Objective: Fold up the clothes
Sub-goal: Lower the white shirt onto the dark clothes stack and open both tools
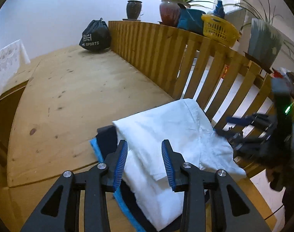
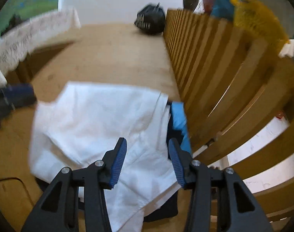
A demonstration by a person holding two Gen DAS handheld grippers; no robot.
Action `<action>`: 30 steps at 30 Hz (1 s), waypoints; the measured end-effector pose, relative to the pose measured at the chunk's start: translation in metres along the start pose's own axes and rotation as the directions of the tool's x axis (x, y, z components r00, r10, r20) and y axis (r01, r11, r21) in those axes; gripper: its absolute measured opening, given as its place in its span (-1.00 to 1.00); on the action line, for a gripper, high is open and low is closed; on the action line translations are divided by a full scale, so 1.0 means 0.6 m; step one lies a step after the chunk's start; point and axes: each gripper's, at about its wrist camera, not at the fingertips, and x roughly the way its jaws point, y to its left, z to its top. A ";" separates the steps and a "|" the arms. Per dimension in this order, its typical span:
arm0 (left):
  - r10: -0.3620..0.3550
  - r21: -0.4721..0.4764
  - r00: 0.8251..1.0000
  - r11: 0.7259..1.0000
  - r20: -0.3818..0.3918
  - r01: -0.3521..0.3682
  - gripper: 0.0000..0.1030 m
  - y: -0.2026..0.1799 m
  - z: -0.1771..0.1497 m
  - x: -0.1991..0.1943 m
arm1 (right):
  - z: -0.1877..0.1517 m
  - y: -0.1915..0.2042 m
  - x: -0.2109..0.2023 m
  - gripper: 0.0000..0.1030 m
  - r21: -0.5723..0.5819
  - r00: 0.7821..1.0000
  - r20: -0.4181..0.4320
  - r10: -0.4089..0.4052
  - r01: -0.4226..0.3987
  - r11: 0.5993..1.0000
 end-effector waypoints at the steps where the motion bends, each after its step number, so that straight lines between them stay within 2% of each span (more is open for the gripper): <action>1: -0.006 0.006 1.000 1.000 -0.017 0.006 -0.33 -0.001 -0.002 0.014 | -0.005 0.007 0.014 -0.13 -0.020 1.000 -0.017 -0.013 0.013 1.000; 4: 0.033 0.017 0.996 0.999 -0.081 -0.032 -0.31 0.009 -0.028 0.063 | -0.026 0.014 0.054 -0.13 -0.044 0.997 -0.066 -0.051 0.048 0.998; 6: 0.049 0.006 0.990 0.999 -0.136 -0.049 -0.36 0.030 -0.057 0.098 | -0.038 0.012 0.077 -0.12 -0.036 0.995 -0.087 -0.056 0.053 0.998; 9: 0.007 -0.033 0.992 0.999 -0.128 -0.011 -0.40 0.060 -0.070 0.095 | -0.040 0.010 0.079 -0.09 -0.028 0.995 -0.085 -0.054 0.052 0.998; 12: 0.081 -0.044 0.993 0.995 -0.080 -0.085 -0.47 0.075 -0.059 0.056 | -0.046 0.014 0.058 -0.09 -0.048 0.995 -0.069 -0.078 0.075 0.996; 16: 0.099 -0.077 0.995 0.992 -0.025 -0.101 -0.38 0.071 -0.066 -0.009 | -0.045 0.007 0.027 -0.06 0.016 0.998 -0.003 -0.069 0.069 0.997; 19: 0.108 -0.036 0.994 0.994 0.006 -0.108 -0.23 0.035 -0.090 -0.049 | -0.067 0.005 -0.015 -0.05 0.080 0.998 0.049 -0.046 0.042 0.996; 21: 0.104 -0.015 0.994 0.995 0.033 -0.103 -0.06 0.008 -0.109 -0.077 | -0.088 0.016 -0.051 -0.05 0.119 0.996 0.082 -0.024 0.015 0.993; 24: 0.064 -0.010 0.997 0.998 0.052 -0.064 0.14 -0.017 -0.137 -0.111 | -0.122 0.032 -0.108 0.02 0.177 0.992 0.126 0.008 -0.031 0.984; 30: 0.129 0.018 0.988 0.991 0.087 -0.131 0.15 -0.058 -0.204 -0.225 | -0.198 0.054 -0.220 0.04 0.275 0.987 0.158 0.025 -0.068 0.959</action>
